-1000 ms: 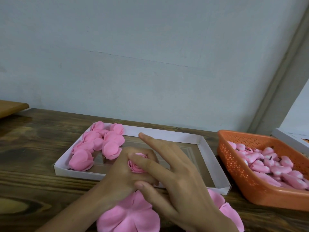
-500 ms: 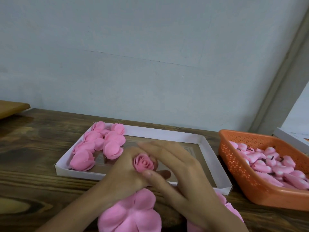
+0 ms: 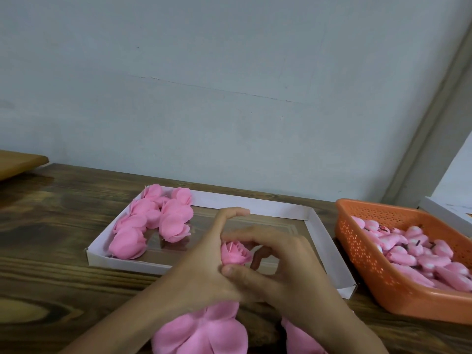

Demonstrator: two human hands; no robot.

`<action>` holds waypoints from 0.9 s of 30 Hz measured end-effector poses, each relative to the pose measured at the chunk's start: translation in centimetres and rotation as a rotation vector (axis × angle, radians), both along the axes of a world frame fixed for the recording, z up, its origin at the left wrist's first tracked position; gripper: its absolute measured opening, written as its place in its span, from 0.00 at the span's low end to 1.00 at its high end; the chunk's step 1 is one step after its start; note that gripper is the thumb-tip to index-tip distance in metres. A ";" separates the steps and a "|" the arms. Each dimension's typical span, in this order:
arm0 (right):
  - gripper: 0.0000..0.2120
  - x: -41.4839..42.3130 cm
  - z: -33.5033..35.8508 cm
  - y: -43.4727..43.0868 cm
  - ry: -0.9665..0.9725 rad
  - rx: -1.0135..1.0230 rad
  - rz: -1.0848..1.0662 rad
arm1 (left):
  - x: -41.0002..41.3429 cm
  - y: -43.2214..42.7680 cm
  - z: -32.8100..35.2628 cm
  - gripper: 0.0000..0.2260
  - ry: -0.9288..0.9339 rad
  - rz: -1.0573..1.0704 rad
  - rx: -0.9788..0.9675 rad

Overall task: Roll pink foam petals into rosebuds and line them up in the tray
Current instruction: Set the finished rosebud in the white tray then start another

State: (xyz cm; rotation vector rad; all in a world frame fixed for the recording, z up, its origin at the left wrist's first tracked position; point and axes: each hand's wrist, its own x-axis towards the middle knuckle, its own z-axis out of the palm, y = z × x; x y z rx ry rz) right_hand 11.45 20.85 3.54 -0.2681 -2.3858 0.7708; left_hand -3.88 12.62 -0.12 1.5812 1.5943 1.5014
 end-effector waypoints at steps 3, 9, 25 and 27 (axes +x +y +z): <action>0.11 0.0 -0.1 0.3 -0.009 -0.014 0.017 | 0.0 0.1 -0.2 0.42 -0.186 -0.128 -0.056; 0.09 0.0 -0.5 1.0 0.000 -0.155 0.054 | 0.1 -0.4 -0.1 0.54 -0.184 -0.250 -0.087; 0.13 -9.6 4.6 5.9 -0.265 -0.737 0.135 | -9.8 -5.4 8.4 0.37 -0.086 0.344 -0.079; 0.13 -12.8 3.6 5.3 -0.425 -0.715 0.088 | -11.7 -6.5 9.4 0.27 -0.153 0.460 0.025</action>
